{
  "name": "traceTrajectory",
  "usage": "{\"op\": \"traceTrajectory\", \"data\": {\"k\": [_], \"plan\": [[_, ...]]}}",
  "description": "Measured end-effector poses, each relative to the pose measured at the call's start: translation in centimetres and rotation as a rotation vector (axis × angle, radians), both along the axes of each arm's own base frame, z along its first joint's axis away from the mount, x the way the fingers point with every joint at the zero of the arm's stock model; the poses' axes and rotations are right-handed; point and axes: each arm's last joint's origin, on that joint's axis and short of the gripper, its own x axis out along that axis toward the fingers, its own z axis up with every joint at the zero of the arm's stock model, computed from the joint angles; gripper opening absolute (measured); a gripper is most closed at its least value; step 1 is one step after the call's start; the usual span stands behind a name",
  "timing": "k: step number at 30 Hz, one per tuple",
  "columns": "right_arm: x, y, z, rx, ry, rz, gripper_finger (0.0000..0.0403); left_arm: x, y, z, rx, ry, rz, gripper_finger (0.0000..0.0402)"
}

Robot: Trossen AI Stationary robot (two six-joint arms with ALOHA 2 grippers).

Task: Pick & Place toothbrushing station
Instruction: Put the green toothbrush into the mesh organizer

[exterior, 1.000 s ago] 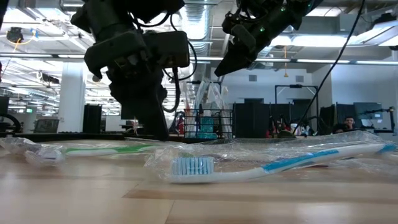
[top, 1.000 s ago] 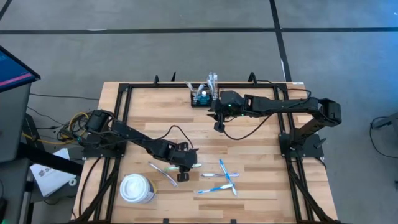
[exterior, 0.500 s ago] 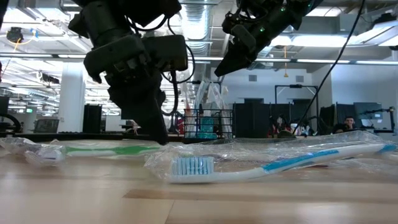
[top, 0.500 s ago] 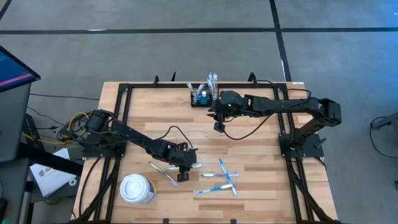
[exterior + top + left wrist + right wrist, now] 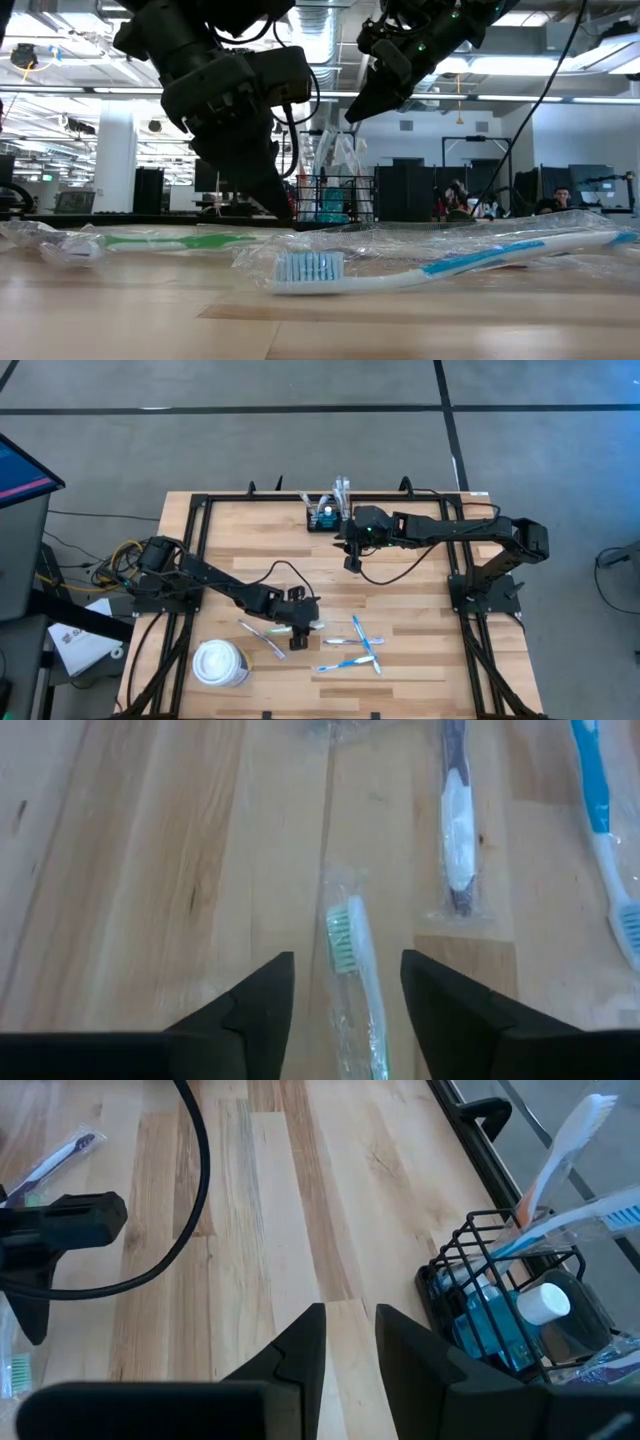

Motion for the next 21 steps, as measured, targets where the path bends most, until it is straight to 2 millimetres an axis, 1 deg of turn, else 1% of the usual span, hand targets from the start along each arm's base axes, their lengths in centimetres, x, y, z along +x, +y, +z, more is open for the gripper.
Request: {"op": "traceTrajectory", "data": {"k": [6, 11, 14, 21], "plan": [[0.0, 0.0, 0.0, 0.0, 0.0, 0.0, 0.0082, 0.0, 0.0, -0.2, 0.008, 0.0, 0.005, 0.0176], [0.0, 0.0, 0.0, 0.0, 0.0, 0.0, 0.0082, 0.2, 0.0, -2.0, 0.023, 0.05, 0.005, 0.0168], [0.0, 0.0, 0.0, 0.0, 0.0, 0.0, 0.0082, 0.4, -0.1, -2.6, 0.035, 0.057, 0.01, 0.0166], [0.0, 0.0, 0.0, 0.0, 0.0, 0.0, 0.0082, 0.4, -0.1, -2.4, 0.028, 0.052, 0.007, 0.0163]]}}
